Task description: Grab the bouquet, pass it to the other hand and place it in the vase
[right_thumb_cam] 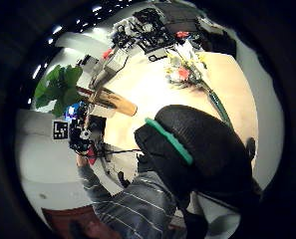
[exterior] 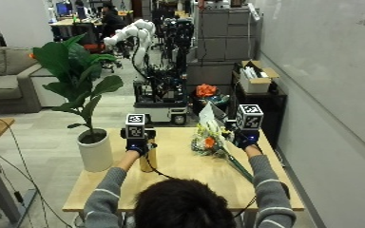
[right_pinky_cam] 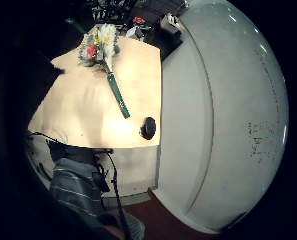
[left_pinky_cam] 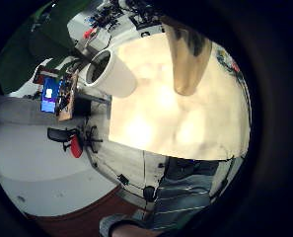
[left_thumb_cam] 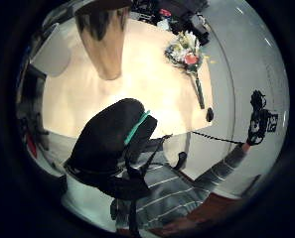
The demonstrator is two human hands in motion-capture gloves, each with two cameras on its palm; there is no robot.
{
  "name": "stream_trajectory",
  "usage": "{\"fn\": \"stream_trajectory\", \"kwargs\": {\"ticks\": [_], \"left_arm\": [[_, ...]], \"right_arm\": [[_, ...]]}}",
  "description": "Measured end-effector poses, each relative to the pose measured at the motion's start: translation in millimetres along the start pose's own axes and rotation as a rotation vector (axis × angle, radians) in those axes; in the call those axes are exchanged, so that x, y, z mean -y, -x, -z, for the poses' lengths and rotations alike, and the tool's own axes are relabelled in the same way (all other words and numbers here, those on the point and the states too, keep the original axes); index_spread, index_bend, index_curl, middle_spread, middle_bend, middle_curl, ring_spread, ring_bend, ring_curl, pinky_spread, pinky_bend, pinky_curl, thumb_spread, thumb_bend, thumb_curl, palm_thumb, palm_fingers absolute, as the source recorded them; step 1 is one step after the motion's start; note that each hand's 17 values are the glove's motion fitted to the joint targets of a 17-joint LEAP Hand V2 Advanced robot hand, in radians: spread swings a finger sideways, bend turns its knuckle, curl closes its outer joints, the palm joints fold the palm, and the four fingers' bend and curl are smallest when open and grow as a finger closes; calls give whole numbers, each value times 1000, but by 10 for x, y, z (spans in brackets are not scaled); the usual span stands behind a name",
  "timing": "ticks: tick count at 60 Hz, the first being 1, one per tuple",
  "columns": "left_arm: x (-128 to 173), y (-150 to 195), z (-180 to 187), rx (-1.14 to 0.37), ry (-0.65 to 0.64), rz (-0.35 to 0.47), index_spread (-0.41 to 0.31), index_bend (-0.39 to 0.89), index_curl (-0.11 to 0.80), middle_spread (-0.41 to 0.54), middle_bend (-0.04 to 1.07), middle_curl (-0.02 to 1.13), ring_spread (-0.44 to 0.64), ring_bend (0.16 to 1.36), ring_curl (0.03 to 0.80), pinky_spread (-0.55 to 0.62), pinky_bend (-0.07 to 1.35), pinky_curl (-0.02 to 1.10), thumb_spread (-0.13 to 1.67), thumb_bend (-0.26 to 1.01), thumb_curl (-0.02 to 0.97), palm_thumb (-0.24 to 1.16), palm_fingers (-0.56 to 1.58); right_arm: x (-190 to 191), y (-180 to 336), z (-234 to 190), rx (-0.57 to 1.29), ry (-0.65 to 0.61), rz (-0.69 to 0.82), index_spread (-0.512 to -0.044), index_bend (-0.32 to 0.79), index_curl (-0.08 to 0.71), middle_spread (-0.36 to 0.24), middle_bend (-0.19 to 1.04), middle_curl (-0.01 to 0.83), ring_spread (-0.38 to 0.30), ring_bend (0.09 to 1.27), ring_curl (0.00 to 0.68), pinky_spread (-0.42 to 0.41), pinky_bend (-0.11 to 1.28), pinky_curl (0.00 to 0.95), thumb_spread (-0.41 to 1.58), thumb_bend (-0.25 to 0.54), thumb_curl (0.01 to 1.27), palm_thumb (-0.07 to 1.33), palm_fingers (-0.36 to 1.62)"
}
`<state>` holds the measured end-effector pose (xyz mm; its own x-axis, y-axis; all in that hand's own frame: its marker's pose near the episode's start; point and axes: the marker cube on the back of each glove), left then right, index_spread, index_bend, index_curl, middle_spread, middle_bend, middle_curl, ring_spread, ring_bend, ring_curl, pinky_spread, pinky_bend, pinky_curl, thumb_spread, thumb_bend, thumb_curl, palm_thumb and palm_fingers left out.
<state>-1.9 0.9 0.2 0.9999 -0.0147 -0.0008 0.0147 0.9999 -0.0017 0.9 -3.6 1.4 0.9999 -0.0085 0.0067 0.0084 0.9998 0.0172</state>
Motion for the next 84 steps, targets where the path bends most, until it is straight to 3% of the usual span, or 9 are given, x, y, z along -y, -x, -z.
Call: {"fn": "stream_trajectory", "kwargs": {"ticks": [4, 8, 21, 30, 43, 58, 63, 69, 84], "left_arm": [[-74, 15, 41, -6, -5, 9, -6, 158, 79, 171, 150, 60, 227, 435, 112, 234, 380, 123, 593, 73, 69, 161, 267], [-187, 28, 105, 2, -4, 12, -8, 164, 117, 212, 157, 90, 287, 472, 148, 289, 401, 164, 749, 54, 99, 169, 236], [-211, -5, 142, 8, -31, 14, -9, 164, 204, 252, 177, 161, 368, 517, 193, 357, 418, 231, 961, -11, 177, 187, 192], [-345, -31, 264, -39, -52, -5, -9, 160, 241, 253, 183, 198, 383, 528, 210, 368, 418, 259, 1001, -22, 212, 185, 177], [-194, -114, 382, -127, -102, -36, -9, 155, 273, 236, 192, 248, 359, 537, 228, 359, 399, 283, 994, -25, 251, 184, 196], [-105, -275, 391, -91, -127, -63, -9, 151, 293, 226, 183, 278, 351, 535, 242, 354, 402, 308, 976, -28, 280, 175, 190], [-36, -393, 367, -97, -145, -87, -4, 148, 295, 227, 185, 285, 355, 537, 246, 355, 398, 312, 974, -27, 285, 178, 186], [5, -542, 302, -107, -138, -113, -3, 150, 298, 227, 185, 292, 361, 534, 250, 356, 397, 316, 973, -28, 290, 178, 183], [-68, -893, 159, -127, -100, -152, 19, 142, 299, 231, 187, 306, 367, 534, 257, 358, 395, 328, 972, -25, 299, 181, 172]], "right_arm": [[-115, 11, 40, -2, 5, -5, -240, 79, 51, -14, 201, 93, 10, 489, 163, 78, 504, 174, 625, 160, 54, 268, 457], [-183, -10, 48, -4, -3, 8, -291, 88, 78, -12, 213, 140, 12, 519, 211, 98, 526, 221, 818, 155, 72, 285, 417], [-199, -82, 75, 12, -5, 27, -342, 108, 119, -10, 234, 237, 15, 542, 267, 119, 543, 280, 1102, 106, 119, 307, 379], [-100, -21, 134, 9, -16, 13, -348, 111, 142, -3, 236, 278, 15, 543, 289, 123, 538, 301, 1167, 65, 142, 316, 373], [59, 65, 288, -40, -19, -53, -350, 103, 158, -1, 231, 318, 15, 550, 312, 125, 541, 322, 1207, 13, 171, 332, 375], [13, 83, 357, -130, 17, -171, -353, 93, 160, -1, 213, 344, 24, 553, 329, 146, 567, 343, 1190, -27, 193, 315, 366], [189, -57, 290, -115, 0, -203, -353, 84, 154, 14, 209, 350, 35, 549, 332, 169, 597, 353, 1166, -25, 202, 298, 360], [202, -205, 270, -43, 14, -322, -345, 69, 140, 41, 215, 358, 60, 562, 337, 201, 634, 362, 1143, -25, 212, 286, 362], [433, -621, -29, 30, -124, -492, -279, 51, 104, 86, 238, 373, 93, 641, 361, 232, 695, 376, 1163, -3, 241, 348, 372]]}}
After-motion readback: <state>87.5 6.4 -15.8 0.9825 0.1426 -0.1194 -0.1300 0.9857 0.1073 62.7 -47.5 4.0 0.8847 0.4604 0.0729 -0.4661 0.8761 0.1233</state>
